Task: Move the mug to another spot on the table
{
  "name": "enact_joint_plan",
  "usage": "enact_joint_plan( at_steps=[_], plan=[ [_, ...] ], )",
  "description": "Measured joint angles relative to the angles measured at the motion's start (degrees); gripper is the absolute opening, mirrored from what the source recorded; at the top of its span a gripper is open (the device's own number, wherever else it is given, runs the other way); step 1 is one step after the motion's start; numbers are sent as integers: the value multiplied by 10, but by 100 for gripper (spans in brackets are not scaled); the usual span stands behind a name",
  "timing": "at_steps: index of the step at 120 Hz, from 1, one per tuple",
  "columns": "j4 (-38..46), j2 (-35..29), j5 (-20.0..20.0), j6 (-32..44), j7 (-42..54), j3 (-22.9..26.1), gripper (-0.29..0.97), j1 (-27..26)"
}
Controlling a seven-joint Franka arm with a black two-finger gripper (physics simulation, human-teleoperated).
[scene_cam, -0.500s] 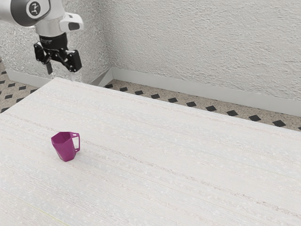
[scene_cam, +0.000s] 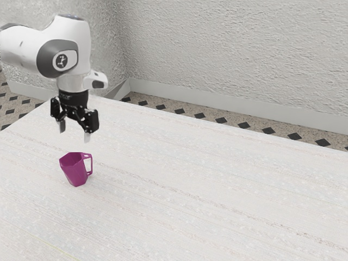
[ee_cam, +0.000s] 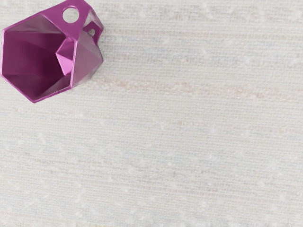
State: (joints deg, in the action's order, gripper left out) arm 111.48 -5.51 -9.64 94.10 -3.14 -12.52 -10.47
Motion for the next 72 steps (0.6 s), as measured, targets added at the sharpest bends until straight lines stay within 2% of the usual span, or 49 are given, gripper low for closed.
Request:
enact_joint_plan(
  at_steps=[16, 33, 51, 72],
  plan=[
    [53, 2, -5, 35, 36, -1, 68, 9],
    [110, 3, -34, 105, 74, -1, 68, 9],
    [122, 18, -50, 172, 119, -1, 66, 20],
    [124, 40, -52, 212, 159, -3, 66, 32]
  ],
)
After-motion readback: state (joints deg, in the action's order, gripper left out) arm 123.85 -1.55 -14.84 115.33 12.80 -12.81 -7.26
